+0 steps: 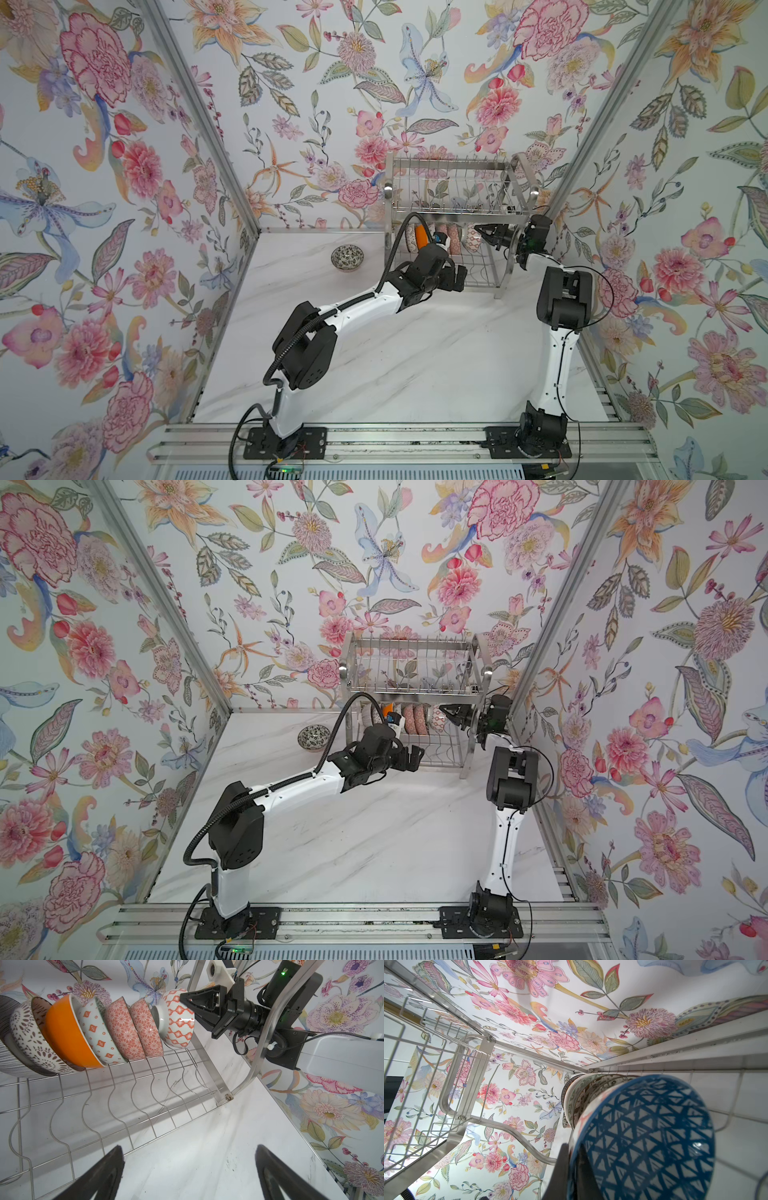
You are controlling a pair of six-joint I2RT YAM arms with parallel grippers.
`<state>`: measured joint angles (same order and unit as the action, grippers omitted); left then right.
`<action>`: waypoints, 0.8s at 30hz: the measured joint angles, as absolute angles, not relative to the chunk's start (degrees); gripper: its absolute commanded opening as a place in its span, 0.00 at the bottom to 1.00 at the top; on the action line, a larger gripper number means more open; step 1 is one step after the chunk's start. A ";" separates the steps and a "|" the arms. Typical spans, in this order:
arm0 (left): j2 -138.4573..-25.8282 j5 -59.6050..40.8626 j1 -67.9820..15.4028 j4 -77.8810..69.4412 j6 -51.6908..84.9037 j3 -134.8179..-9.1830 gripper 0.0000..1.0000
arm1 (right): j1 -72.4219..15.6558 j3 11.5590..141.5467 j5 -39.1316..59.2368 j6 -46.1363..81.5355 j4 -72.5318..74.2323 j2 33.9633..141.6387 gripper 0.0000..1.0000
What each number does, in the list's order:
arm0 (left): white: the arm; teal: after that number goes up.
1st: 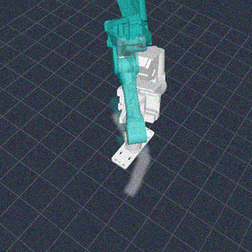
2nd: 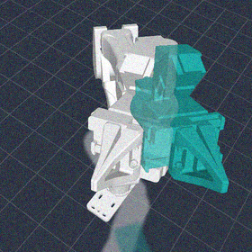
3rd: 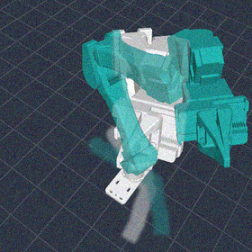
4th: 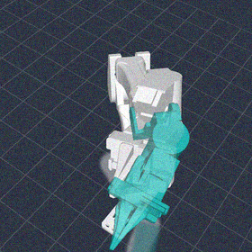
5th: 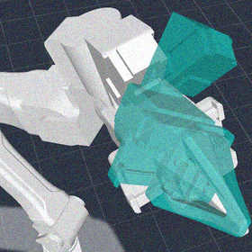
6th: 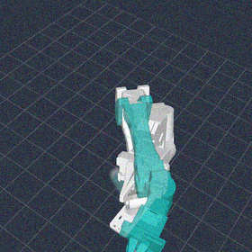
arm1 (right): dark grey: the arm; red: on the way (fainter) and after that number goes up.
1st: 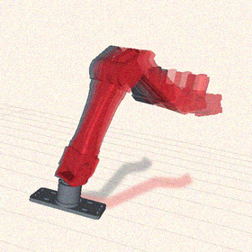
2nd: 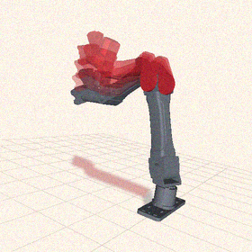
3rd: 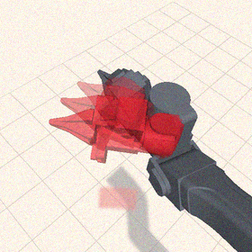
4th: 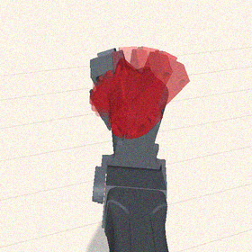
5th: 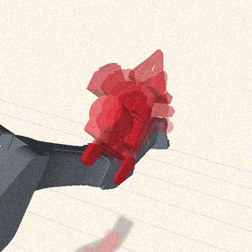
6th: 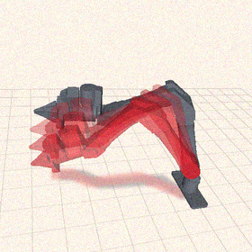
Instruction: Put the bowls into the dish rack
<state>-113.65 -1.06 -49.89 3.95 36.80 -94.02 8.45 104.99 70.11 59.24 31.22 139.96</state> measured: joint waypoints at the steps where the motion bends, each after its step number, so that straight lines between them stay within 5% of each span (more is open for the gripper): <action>1: -113.86 -1.06 -49.89 4.03 36.80 -94.17 0.99 | 8.40 104.99 70.13 59.35 31.24 140.31 0.00; 24: -115.63 -1.23 -49.89 5.56 36.80 -95.44 1.00 | 8.27 99.35 68.51 60.45 39.11 139.09 0.00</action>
